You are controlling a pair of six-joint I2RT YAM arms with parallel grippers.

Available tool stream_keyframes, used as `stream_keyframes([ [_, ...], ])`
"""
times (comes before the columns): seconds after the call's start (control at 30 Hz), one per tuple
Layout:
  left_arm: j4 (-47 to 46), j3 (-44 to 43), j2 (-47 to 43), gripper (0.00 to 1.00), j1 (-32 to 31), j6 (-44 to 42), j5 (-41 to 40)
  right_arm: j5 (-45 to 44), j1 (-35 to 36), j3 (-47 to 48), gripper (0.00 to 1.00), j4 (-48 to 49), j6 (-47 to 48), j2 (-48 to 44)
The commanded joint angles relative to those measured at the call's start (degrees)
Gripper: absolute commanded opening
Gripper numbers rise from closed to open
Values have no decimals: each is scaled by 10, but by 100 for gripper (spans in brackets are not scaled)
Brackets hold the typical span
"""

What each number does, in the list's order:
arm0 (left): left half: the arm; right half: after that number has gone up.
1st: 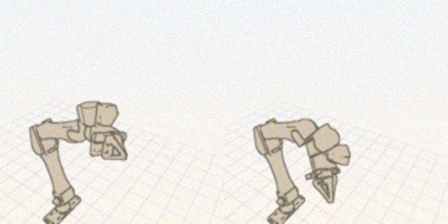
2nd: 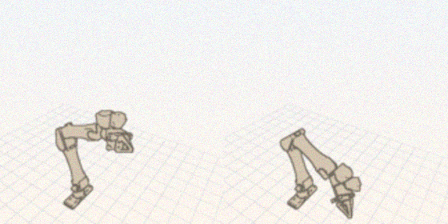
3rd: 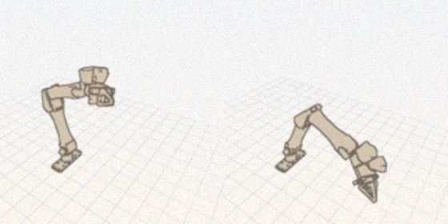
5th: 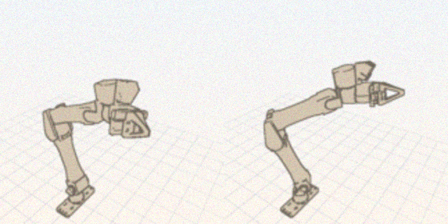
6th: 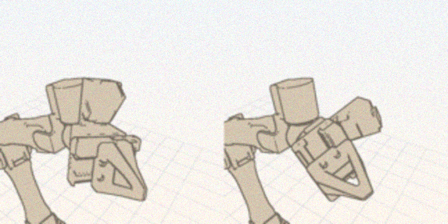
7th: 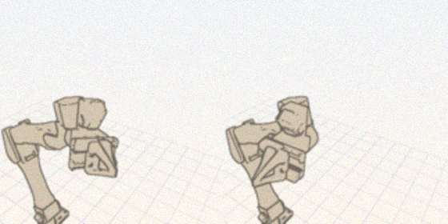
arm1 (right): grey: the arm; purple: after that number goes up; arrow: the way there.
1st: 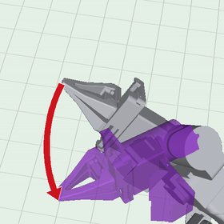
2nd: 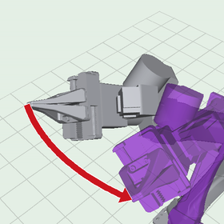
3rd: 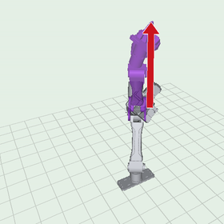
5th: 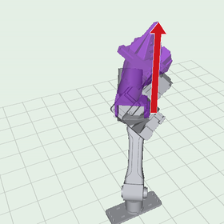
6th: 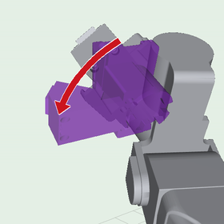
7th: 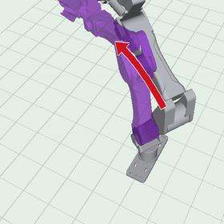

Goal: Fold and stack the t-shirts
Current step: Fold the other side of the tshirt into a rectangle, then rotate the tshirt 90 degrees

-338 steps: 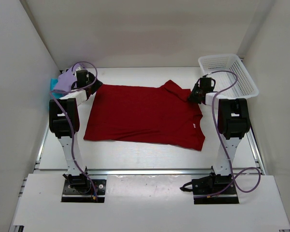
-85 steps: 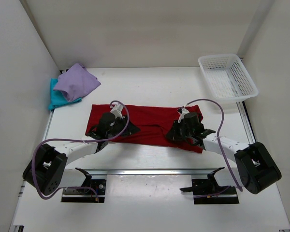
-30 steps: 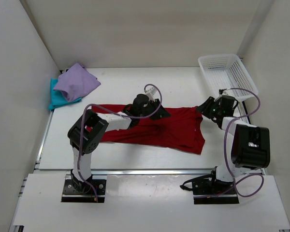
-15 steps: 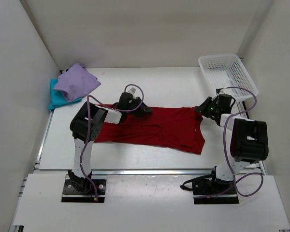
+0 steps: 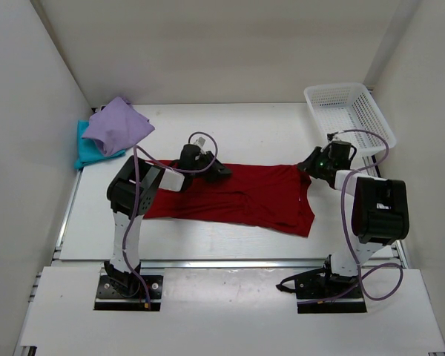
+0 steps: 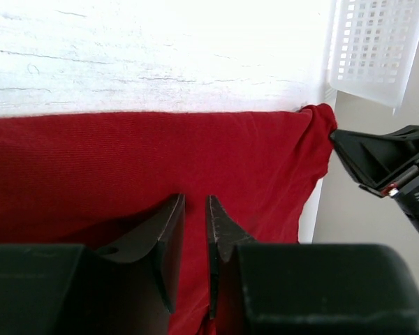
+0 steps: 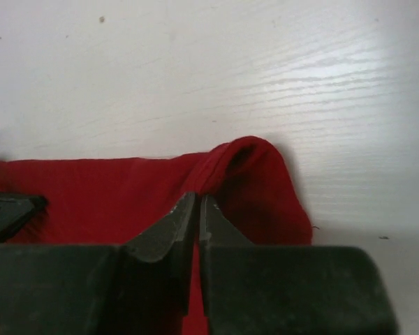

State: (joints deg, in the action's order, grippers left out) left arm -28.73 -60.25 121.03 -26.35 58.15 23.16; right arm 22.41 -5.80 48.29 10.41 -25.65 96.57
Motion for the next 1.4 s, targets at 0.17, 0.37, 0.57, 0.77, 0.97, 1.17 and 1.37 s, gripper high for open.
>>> stream_keyframes([
  [0.17,-45,14,7,29,31,32,21,-8,-32,-36,0,50,-34,22],
  [0.37,-61,32,1,29,53,42,10,-43,-40,-14,3,-6,-39,12],
  [0.57,-76,36,-2,29,66,54,14,-19,-59,-12,10,-8,-62,27],
  [0.77,-114,30,-35,29,53,91,49,-25,-39,-22,29,4,-50,-36],
  [0.97,-51,0,-140,34,8,31,39,-114,33,-32,31,-39,-16,-157],
  [1.17,-12,78,-265,35,-26,-28,2,-144,158,-138,4,-2,-43,-222],
  [1.37,32,178,-363,35,-47,-68,-22,-108,209,-173,0,37,-74,-142],
])
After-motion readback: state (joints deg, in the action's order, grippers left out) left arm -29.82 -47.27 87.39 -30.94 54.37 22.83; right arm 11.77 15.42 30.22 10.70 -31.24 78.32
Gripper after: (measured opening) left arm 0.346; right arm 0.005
